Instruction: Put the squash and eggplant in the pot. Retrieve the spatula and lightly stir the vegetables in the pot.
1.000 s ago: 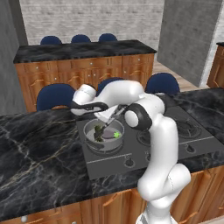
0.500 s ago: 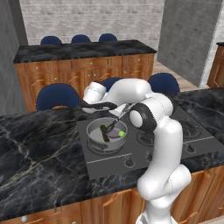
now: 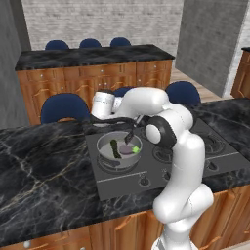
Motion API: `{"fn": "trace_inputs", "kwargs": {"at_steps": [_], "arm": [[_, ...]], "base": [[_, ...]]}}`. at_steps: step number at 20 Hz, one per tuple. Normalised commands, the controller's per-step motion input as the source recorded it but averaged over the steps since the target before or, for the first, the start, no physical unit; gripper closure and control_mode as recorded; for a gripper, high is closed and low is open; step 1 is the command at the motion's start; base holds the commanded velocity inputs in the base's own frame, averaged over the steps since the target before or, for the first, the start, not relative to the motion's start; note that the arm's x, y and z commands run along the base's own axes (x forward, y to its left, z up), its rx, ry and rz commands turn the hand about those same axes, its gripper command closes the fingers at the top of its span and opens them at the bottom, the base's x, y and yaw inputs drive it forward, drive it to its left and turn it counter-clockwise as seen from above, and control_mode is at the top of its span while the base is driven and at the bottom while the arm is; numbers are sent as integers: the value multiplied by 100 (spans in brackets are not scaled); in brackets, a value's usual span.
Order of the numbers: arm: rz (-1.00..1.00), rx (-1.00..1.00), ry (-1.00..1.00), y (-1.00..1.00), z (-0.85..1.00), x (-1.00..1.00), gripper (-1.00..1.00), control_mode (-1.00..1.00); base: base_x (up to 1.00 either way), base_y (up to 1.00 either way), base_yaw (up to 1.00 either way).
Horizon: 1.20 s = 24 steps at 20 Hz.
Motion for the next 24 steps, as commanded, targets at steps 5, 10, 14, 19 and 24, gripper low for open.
{"fn": "trace_inputs", "kwargs": {"at_steps": [5,10,14,19,24], "arm": [[3,-3,-1,-20,-11,10,100,-100],[0,-4,-6,13,-55,22,100,-100],[0,-11,0,13,-21,6,100,-100],[0,-1,-1,3,54,-13,100,-100],[0,1,0,-29,-19,-71,100,-100]], "base": [[0,0,0],[0,0,0],[0,0,0],[0,0,0],[0,0,0]]}}
